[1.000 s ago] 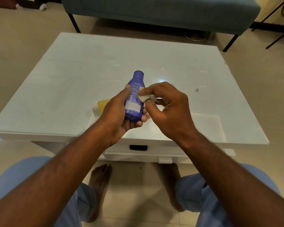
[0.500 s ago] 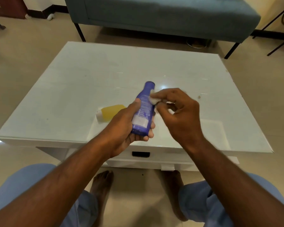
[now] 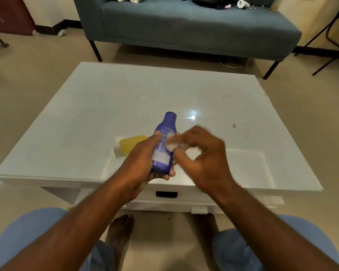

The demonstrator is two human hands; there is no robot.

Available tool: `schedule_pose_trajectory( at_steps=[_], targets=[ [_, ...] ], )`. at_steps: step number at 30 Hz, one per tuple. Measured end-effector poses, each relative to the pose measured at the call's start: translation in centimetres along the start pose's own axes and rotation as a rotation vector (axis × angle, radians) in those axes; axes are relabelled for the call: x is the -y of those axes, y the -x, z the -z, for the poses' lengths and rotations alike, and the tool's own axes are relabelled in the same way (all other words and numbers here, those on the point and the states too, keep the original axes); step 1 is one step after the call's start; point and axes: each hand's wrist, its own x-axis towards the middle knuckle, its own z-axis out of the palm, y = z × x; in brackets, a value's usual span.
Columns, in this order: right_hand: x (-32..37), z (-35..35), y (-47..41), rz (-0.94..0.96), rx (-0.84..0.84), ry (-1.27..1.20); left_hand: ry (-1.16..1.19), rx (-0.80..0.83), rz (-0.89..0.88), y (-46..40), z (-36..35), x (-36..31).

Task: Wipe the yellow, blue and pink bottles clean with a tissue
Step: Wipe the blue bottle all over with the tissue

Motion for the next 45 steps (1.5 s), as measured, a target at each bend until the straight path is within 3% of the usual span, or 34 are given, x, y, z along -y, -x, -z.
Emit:
schedule_pose_trajectory(
  at_steps=[3, 7, 9, 13, 18, 23, 28, 31, 33, 37, 42, 45],
  targets=[
    [0.3, -0.9, 0.9, 0.049, 0.074, 0.048, -0.047, -0.024, -0.030, -0.2, 0.1, 0.0],
    [-1.7, 1.4, -2.3, -0.103, -0.135, 0.081, -0.186, 0.131, 0.027, 0.2, -0.7, 0.8],
    [-1.3, 1.2, -1.6, -0.084, -0.115, 0.072, -0.178, 0.138, 0.001, 0.2, -0.8, 0.9],
    [0.1, -0.1, 0.7, 0.037, 0.058, 0.097, -0.145, 0.027, -0.032, -0.1, -0.8, 0.4],
    [-1.7, 2.0, -2.1, -0.075, -0.134, 0.119, -0.258, 0.045, -0.017, 0.1, -1.2, 0.8],
    [0.3, -0.1, 0.8, 0.114, 0.083, 0.169, -0.307, -0.119, -0.131, 0.4, -1.1, 0.4],
    [-1.9, 1.3, -1.6, -0.022, -0.091, 0.224, -0.363, -0.068, -0.120, -0.3, -0.5, 0.9],
    [-0.8, 0.3, -0.2, 0.066, 0.030, 0.231, -0.400, -0.074, -0.162, 0.0, -0.5, 0.9],
    [-0.4, -0.1, 0.2, 0.121, 0.061, 0.242, -0.384, -0.092, -0.142, -0.3, -0.3, 0.9],
    [-1.8, 1.2, -2.0, -0.012, -0.096, 0.231, -0.184, 0.071, 0.090, -1.0, 0.1, 0.6],
    [0.1, -1.0, 0.9, 0.105, 0.108, 0.105, 0.097, -0.121, -0.010, -0.8, 0.0, 0.6],
    [-0.4, -0.8, 0.4, 0.070, 0.084, 0.085, 0.165, -0.138, -0.030, -1.1, -0.1, 0.5]
  ],
)
